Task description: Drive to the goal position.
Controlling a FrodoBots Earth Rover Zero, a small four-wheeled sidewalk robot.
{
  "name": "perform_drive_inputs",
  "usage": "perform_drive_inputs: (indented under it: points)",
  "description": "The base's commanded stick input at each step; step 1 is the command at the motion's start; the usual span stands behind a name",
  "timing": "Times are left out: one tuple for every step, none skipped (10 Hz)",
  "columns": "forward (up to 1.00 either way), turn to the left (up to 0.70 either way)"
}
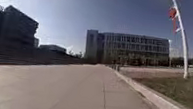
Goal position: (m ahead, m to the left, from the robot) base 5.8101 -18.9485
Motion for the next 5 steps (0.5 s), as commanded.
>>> perform_drive_inputs:
  points:
    - [0.7, 0.0]
    - [0.7, 0.0]
    - [0.7, 0.0]
    - [0.7, 0.0]
    - [0.7, 0.0]
